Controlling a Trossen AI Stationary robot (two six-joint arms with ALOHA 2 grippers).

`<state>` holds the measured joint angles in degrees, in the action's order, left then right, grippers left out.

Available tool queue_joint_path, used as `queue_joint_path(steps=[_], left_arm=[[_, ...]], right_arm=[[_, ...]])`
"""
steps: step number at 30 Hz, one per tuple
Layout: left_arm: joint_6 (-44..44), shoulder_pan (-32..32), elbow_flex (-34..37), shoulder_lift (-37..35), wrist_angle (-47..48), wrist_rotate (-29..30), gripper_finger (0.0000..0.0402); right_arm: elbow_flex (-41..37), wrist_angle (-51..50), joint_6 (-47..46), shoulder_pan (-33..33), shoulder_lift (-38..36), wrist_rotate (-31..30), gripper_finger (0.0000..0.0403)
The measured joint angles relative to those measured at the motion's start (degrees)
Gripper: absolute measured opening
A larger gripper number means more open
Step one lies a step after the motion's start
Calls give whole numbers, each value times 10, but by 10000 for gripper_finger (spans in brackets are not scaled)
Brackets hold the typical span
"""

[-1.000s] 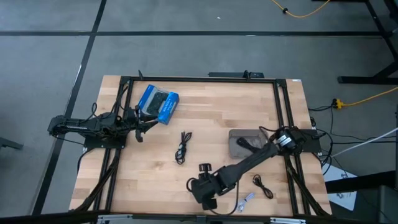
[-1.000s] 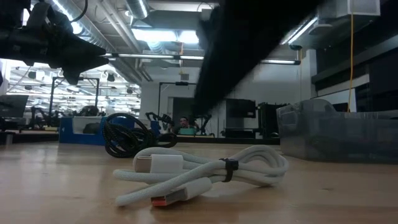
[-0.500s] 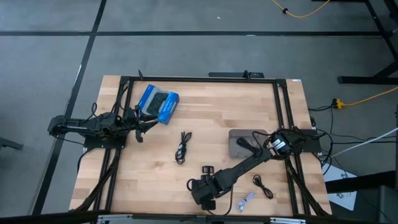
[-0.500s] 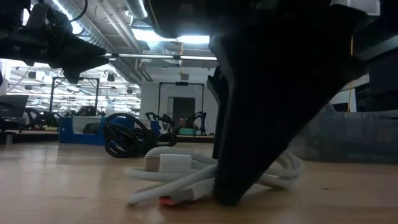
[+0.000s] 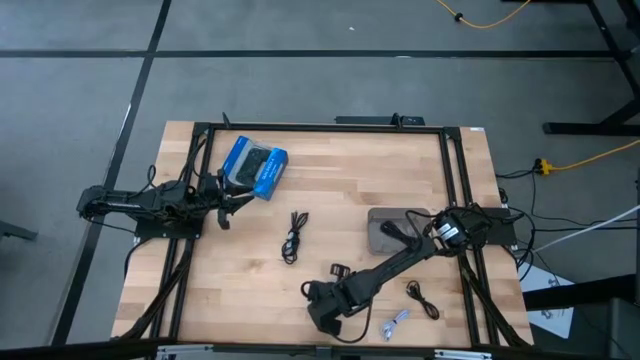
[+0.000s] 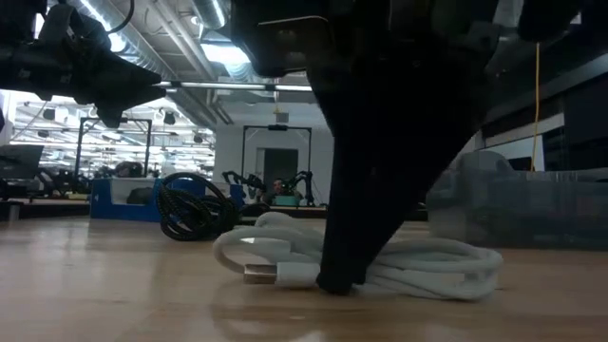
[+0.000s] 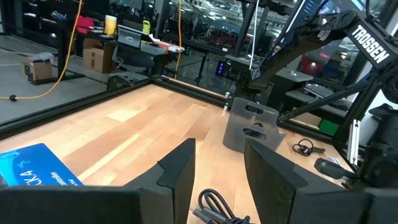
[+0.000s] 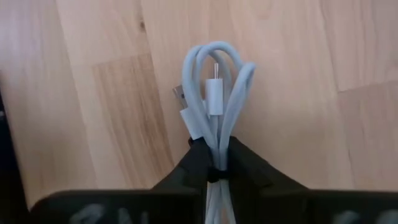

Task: Pick and place USB-C Cables
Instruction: Put the white charger cable into the black bin

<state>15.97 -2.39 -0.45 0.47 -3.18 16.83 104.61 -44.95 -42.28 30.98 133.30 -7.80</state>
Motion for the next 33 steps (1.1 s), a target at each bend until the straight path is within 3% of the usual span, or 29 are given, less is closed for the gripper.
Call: queue_joint_path(steps=[8,15,19,23,29,33], left_arm=[[0,0,0,0,0,0,131],[0,0,0,0,0,0,131],[0,0,0,0,0,0,131],[1,0,0,1,0,0,131],[1,0,0,1,0,0,131],[1,0,0,1,0,0,131]], right_arm=[[143,-222,23,-6,3,16,37],[304,-433,33,5,2,-109,37],[266,-453,4,23,-44,-233,37],[240,-452,-6,30,-77,-302,37],[205,-450,20,29,-104,-319,37],[124,-449,-36,17,-147,-349,37]])
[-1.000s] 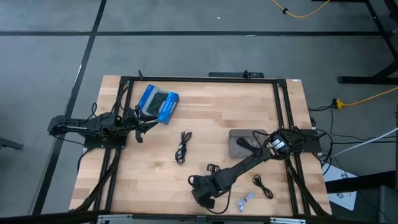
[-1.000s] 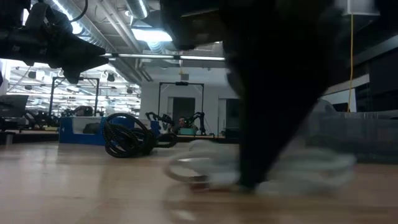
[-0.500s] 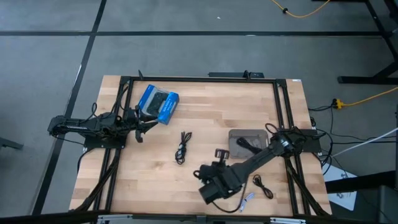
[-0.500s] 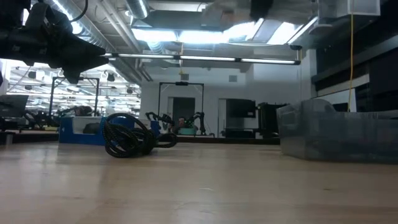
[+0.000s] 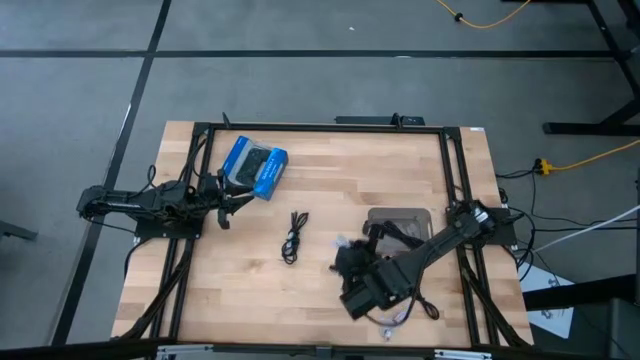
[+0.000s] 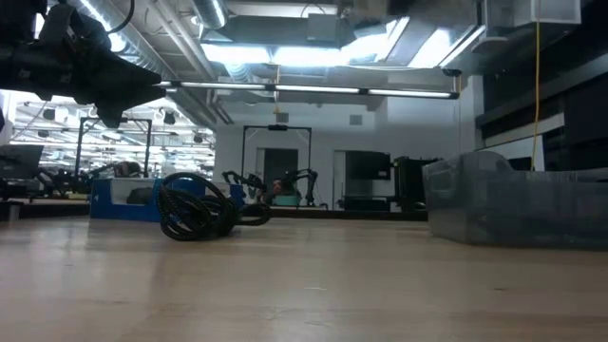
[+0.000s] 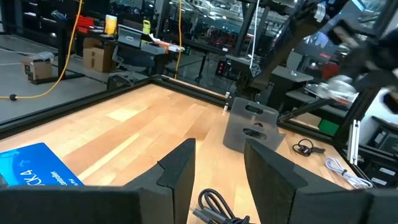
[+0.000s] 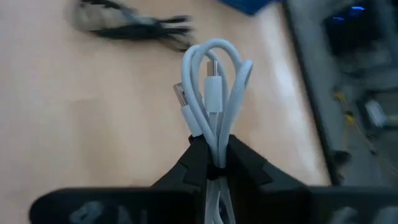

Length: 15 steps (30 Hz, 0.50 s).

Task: Pick and place USB-C Cables
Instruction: Put the white charger cable into the black bin

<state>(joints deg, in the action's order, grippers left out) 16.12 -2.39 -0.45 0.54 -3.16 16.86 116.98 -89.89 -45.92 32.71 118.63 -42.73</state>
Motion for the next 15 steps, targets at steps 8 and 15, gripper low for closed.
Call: queue_joint_path(steps=[8,15], left_arm=[[0,0,0,0,0,0,131],[0,0,0,0,0,0,131]], right_arm=[[-262,-1,-188,-4,-136,76,37],[-424,16,-242,16,-227,135,38]])
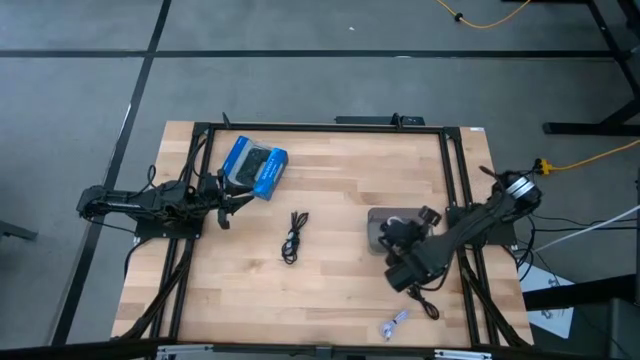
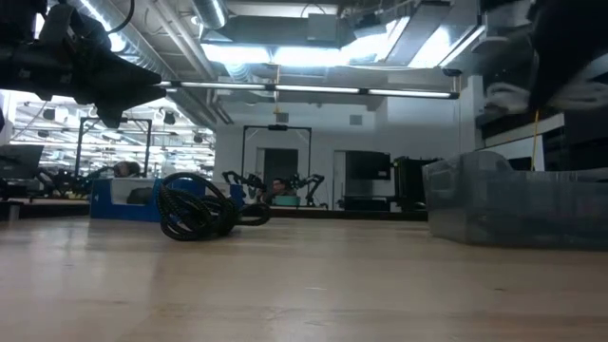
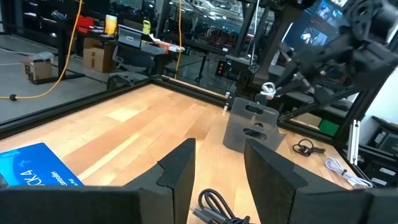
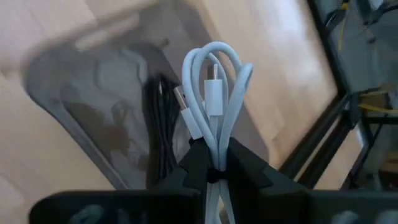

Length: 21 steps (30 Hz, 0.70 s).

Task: Pick and place USB-C Cables
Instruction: Put the white charger cable into the black bin, then put the right black charger cable into the black bin

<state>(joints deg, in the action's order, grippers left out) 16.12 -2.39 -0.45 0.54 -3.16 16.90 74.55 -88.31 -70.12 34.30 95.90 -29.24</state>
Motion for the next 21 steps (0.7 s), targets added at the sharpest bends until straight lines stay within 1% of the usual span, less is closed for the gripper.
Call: queue_joint_path(steps=[3,6,7,13,16,17,19,21], left_arm=[[0,0,0,0,0,1,131],[0,0,0,0,0,2,131],[0,0,0,0,0,2,131],[0,0,0,0,0,4,131],[0,0,0,0,0,4,131],[0,0,0,0,0,4,130],[0,0,0,0,0,4,131],[-2,0,0,0,0,4,130]], right_arm=[[-47,41,-3,0,-22,16,37],[-81,96,-3,-3,-28,16,38],[-88,112,-3,-6,-28,17,47],[-103,116,-2,-32,-26,12,146],[-103,116,-2,-46,-28,15,184],[-99,111,-2,-50,-28,31,192],[-86,100,-9,-56,-28,88,204],[-63,82,-41,-61,-28,173,208]])
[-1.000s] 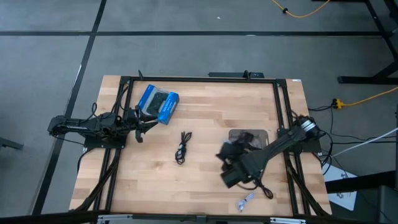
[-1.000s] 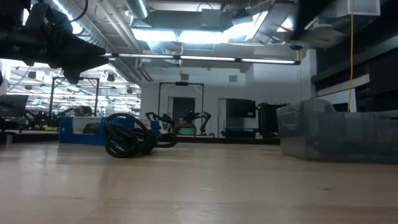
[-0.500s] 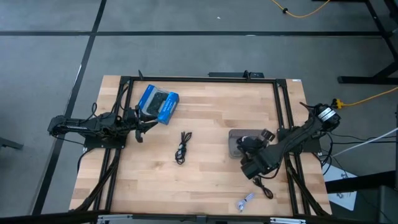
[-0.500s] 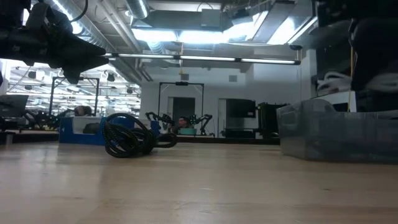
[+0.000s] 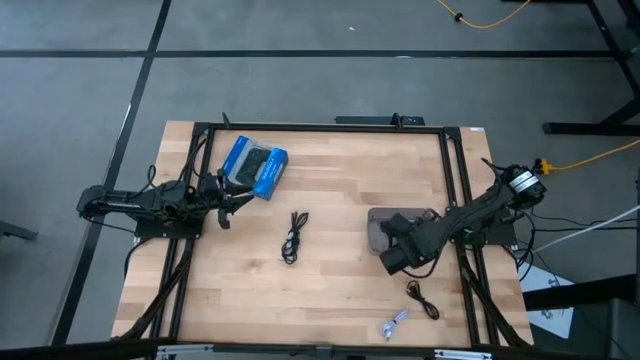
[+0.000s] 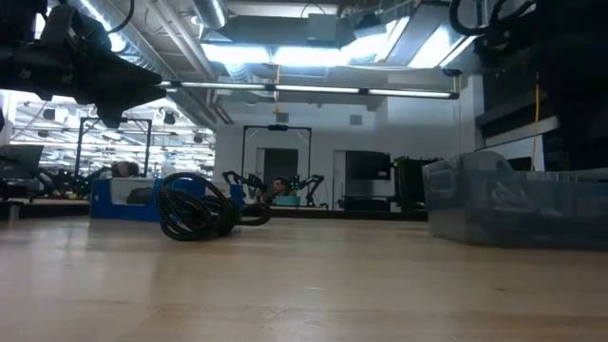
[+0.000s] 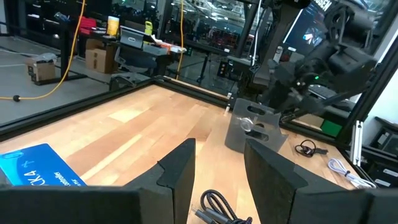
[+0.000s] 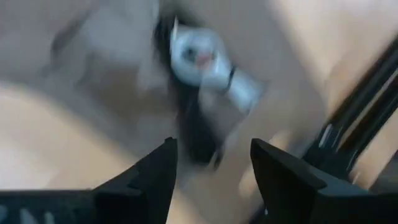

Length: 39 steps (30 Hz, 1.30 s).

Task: Pick and place USB-C Cables
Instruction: Put the right black charger cable into the black bin

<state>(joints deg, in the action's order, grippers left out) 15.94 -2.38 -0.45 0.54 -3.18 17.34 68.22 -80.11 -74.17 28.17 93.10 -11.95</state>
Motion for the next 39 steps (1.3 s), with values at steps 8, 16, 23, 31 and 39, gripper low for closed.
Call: queue_joint_path(steps=[8,16,23,31,39], left_arm=[[0,0,0,0,0,2,131],[1,0,0,0,0,2,131],[4,0,0,0,0,2,131],[5,0,0,0,0,2,131],[20,0,0,0,0,2,131]], right_arm=[[120,20,-225,36,0,126,196],[143,111,-466,149,5,111,186],[143,125,-605,229,45,134,177],[142,115,-604,254,117,153,176],[142,70,-540,257,170,150,176]])
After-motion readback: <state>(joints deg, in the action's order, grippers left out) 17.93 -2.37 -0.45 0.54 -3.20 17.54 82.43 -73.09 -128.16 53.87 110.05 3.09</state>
